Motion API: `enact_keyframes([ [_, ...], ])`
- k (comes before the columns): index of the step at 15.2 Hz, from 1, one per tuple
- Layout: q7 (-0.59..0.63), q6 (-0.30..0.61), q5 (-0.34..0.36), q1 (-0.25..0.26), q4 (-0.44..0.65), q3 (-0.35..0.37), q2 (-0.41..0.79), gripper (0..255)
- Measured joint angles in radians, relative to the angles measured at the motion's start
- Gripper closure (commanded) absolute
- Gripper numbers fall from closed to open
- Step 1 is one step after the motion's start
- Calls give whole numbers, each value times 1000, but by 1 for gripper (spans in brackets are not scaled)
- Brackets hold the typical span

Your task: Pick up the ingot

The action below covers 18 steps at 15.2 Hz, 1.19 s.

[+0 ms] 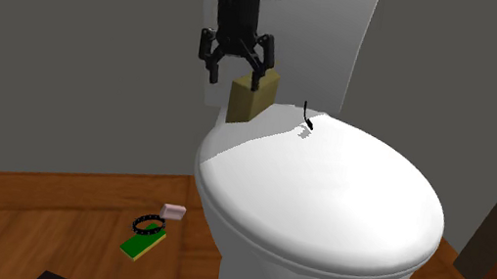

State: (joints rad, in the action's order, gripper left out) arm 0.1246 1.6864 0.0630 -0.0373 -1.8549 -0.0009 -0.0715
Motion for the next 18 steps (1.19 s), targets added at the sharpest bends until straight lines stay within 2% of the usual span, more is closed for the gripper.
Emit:
enact_keyframes([
  [6, -13, -24, -22, -10, 286, -9, 229, 0],
  [11, -19, -87, -42, -19, 575, -12, 428, 0],
  [13, -20, -74, -44, -20, 585, -12, 449, 0],
  [18, -19, 0, -45, -21, 507, -12, 444, 0],
])
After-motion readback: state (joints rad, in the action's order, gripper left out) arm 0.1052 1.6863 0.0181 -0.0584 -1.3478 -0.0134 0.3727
